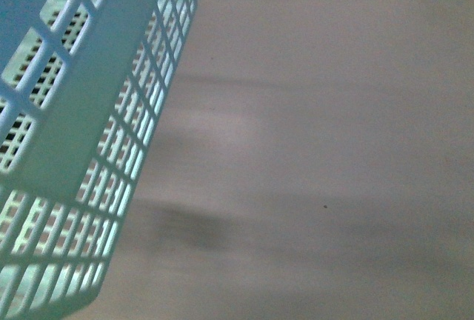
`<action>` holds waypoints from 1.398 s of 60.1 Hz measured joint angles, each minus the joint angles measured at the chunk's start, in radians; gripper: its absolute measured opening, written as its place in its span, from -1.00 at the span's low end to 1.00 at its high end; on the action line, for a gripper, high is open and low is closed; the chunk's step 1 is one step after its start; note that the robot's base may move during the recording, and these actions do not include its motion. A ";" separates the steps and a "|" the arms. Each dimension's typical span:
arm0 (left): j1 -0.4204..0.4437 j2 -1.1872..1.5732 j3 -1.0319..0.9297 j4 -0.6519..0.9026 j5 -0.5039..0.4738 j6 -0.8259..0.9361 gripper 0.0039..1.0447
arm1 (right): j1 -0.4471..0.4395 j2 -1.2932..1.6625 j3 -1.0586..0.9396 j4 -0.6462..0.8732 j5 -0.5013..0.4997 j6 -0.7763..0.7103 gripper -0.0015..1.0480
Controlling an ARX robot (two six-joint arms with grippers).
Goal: Pick lemon and mango into basket
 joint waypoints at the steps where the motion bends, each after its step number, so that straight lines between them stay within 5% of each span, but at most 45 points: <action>1: 0.000 0.000 0.000 0.000 0.000 0.000 -0.46 | 0.000 0.000 0.000 0.000 0.000 0.000 0.83; 84: 0.000 0.001 0.003 0.002 -0.004 0.005 -0.46 | 0.000 0.000 0.000 0.000 0.000 0.000 0.83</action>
